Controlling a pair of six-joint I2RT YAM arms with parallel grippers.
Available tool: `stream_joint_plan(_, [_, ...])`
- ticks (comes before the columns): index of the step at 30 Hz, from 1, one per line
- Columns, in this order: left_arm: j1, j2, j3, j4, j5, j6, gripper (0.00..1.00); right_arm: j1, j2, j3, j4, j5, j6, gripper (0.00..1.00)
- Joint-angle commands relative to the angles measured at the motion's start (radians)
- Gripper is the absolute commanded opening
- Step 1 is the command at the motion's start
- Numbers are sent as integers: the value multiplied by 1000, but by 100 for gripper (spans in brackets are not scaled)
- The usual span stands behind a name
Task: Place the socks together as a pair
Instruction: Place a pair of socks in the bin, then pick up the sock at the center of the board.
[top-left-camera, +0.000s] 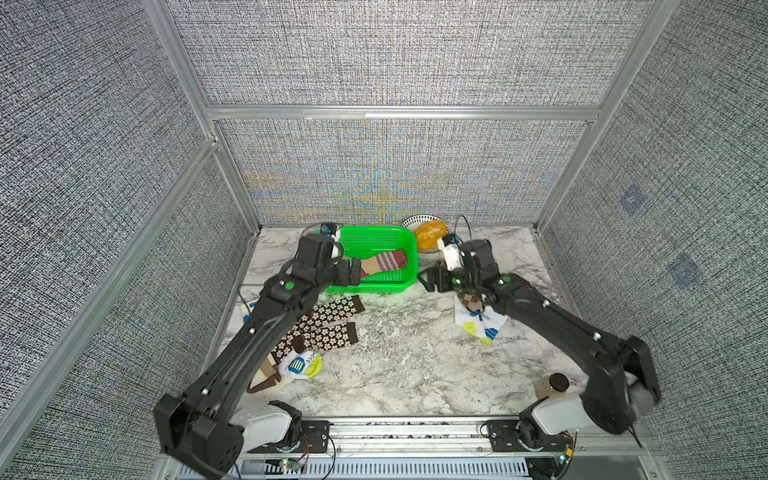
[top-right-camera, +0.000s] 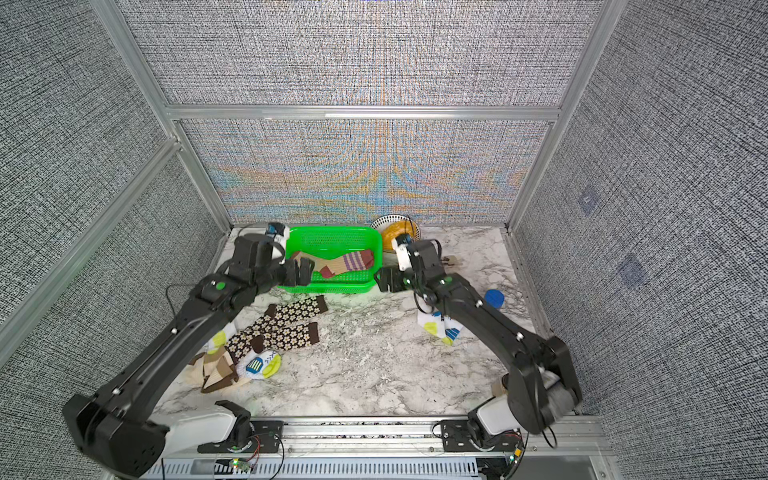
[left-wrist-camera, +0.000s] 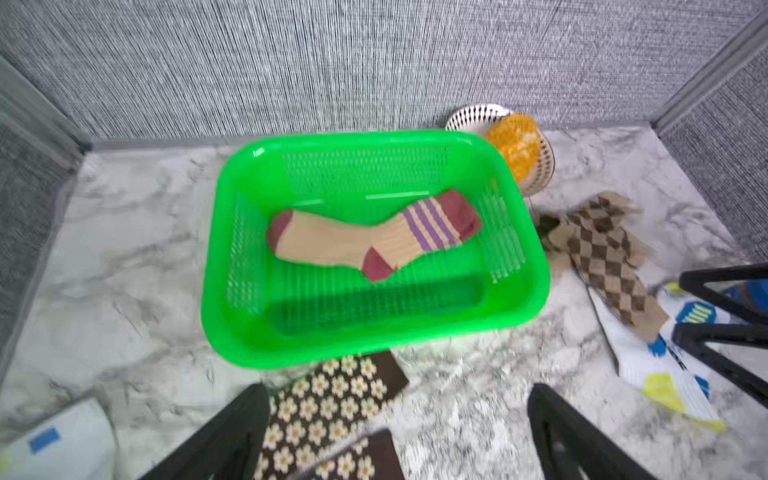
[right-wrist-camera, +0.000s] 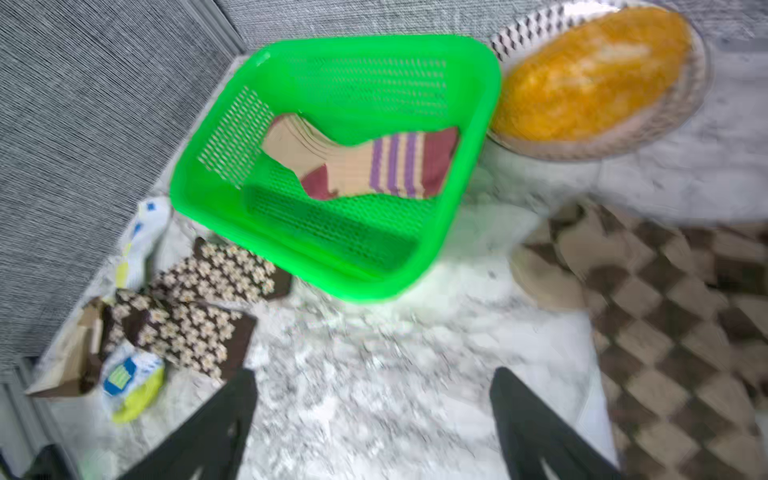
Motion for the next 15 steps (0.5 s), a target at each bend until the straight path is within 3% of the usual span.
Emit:
stream_joint_plan(1, [-12,-178,-208,63,-58,-110,99,-4,-181,-241,192,213,-38,98])
stream_joint_plan(4, [-10,-366,-370,122,-189,-114,99,-47,-360,-416,262,301,-61,98])
stream_joint_plan(7, [-8,-473,-447,162,-307,-75,99,-125,-454,-508,317,308,-70,98])
stream_joint_plan(11, [15,-450,-465,227,-344,-37,99,-184,-437,-523,343,295,-69,98])
stream_joint_plan(15, [18,-369,-478,274,-458,-52,99,-197,-388,-538,378,317,-67,98])
